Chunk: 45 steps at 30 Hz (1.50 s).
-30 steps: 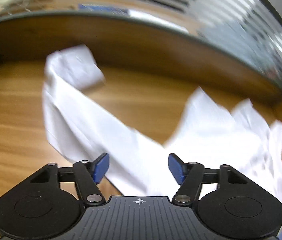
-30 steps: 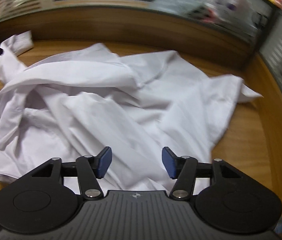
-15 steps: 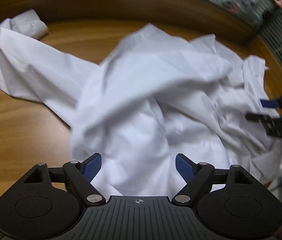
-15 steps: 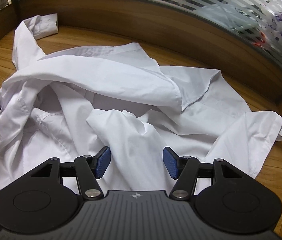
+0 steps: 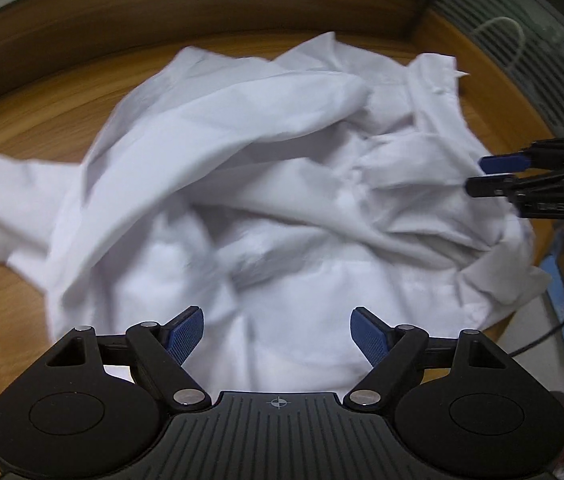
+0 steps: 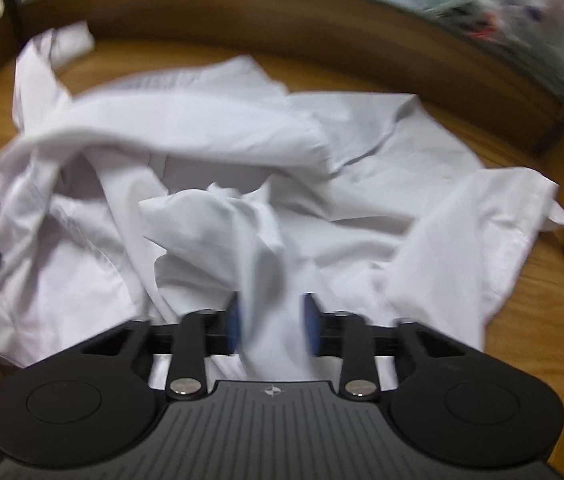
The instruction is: Fold clothes
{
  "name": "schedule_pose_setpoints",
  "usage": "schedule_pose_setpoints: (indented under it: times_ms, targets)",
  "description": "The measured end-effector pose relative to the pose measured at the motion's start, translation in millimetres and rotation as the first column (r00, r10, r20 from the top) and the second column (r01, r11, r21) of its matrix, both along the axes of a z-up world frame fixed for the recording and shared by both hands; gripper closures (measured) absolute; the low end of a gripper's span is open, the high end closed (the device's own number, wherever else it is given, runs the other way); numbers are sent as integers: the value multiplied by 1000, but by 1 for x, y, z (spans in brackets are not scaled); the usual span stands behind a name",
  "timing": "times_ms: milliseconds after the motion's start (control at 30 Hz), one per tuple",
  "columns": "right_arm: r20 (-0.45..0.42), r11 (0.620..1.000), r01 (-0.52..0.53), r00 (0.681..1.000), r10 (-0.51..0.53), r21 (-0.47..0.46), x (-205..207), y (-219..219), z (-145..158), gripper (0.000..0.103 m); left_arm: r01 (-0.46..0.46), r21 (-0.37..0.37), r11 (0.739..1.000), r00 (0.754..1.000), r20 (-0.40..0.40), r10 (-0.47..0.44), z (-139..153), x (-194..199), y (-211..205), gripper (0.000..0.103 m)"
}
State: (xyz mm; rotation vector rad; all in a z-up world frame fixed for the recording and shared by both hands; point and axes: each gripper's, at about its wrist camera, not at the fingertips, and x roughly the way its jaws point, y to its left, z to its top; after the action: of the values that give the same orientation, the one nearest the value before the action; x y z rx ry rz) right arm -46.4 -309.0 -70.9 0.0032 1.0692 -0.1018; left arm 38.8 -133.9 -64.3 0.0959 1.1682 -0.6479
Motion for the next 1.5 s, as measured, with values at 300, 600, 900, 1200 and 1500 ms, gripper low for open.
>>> schedule_pose_setpoints:
  times_ms: [300, 600, 900, 1200, 1500]
  targets:
    - [3, 952, 283, 958, -286, 119, -93, -51, 5, 25, 62, -73, 995, 998, -7, -62, 14, 8, -62, 20]
    - [-82, 783, 514, 850, -521, 351, -155, -87, -41, 25, 153, -118, 981, 987, -30, -158, 30, 17, -121, 20]
    - [-87, 643, 553, 789, -608, 529, -165, -87, -70, 77, 165, -133, 977, 983, -60, -175, 32, 21, -142, 20]
    - [139, 766, 425, 827, -546, 481, -134, -42, 3, 98, 193, -193, 962, 977, -55, -207, 55, 29, -149, 20]
    - [312, 870, 202, 877, -365, 449, -51, 8, 59, 98, 10, -245, 969, 1000, 3, -10, 86, 64, -104, 20]
